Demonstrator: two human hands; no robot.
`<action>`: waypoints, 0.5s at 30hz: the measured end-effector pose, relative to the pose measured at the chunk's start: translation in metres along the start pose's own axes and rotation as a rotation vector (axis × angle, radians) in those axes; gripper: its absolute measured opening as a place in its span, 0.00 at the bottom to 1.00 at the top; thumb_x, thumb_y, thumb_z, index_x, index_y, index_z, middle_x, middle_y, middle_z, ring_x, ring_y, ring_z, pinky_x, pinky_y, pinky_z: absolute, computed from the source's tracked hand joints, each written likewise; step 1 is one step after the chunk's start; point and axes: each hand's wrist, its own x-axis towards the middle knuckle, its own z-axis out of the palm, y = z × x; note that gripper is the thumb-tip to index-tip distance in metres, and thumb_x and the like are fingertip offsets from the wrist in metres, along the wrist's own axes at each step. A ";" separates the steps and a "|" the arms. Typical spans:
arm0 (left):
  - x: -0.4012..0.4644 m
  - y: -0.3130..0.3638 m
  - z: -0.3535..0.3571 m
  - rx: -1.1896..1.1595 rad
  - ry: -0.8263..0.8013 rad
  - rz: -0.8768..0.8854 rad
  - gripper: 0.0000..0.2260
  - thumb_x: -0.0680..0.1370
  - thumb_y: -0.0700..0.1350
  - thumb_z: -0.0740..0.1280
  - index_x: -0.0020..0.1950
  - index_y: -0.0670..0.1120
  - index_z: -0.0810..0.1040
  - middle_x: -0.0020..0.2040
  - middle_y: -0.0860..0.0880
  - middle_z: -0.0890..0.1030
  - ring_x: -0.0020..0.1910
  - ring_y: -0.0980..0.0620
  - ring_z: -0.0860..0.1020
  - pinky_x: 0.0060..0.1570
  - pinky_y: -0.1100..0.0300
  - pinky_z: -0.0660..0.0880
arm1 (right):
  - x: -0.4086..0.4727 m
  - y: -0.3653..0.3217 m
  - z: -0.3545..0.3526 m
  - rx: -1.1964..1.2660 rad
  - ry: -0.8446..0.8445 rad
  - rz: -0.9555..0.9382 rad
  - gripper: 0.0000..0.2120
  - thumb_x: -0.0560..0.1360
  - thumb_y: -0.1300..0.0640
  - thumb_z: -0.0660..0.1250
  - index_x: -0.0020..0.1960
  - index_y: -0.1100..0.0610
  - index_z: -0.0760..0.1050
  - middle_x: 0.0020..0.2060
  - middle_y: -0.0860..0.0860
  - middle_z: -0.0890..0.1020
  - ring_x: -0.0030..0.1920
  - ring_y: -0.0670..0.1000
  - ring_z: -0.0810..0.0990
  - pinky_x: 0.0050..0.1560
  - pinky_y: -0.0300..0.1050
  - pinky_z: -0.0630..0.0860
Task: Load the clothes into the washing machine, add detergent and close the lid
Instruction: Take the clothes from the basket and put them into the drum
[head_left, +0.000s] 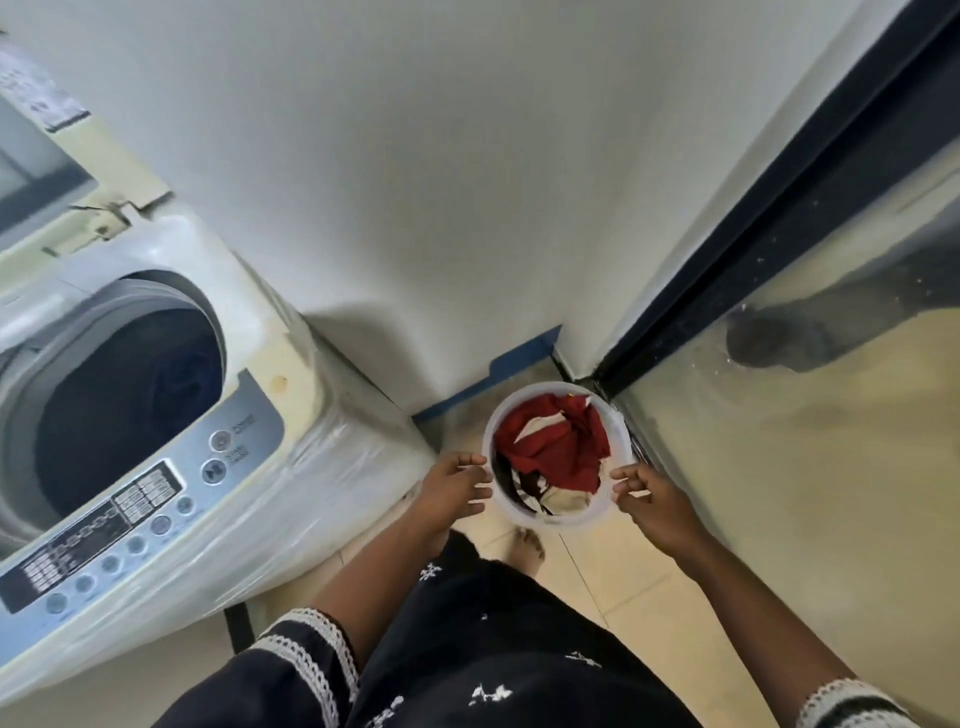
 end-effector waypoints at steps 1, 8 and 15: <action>0.001 -0.001 0.007 0.027 -0.018 -0.005 0.09 0.79 0.38 0.65 0.59 0.42 0.75 0.50 0.43 0.81 0.44 0.49 0.79 0.45 0.55 0.76 | 0.001 0.005 -0.003 0.012 0.011 0.023 0.10 0.75 0.62 0.70 0.53 0.51 0.79 0.45 0.50 0.82 0.41 0.52 0.80 0.41 0.42 0.72; 0.031 -0.003 0.036 0.315 -0.107 -0.012 0.08 0.78 0.41 0.66 0.57 0.47 0.75 0.47 0.44 0.80 0.45 0.50 0.79 0.47 0.55 0.76 | 0.033 0.028 0.008 -0.017 -0.035 0.126 0.10 0.75 0.62 0.69 0.54 0.52 0.78 0.44 0.51 0.82 0.45 0.55 0.81 0.48 0.46 0.75; 0.109 -0.024 0.045 0.626 -0.167 -0.040 0.14 0.77 0.45 0.69 0.60 0.51 0.71 0.47 0.45 0.82 0.44 0.50 0.78 0.44 0.59 0.73 | 0.097 0.048 0.061 -0.163 -0.201 0.156 0.12 0.75 0.60 0.69 0.58 0.55 0.77 0.50 0.50 0.80 0.53 0.54 0.79 0.48 0.40 0.68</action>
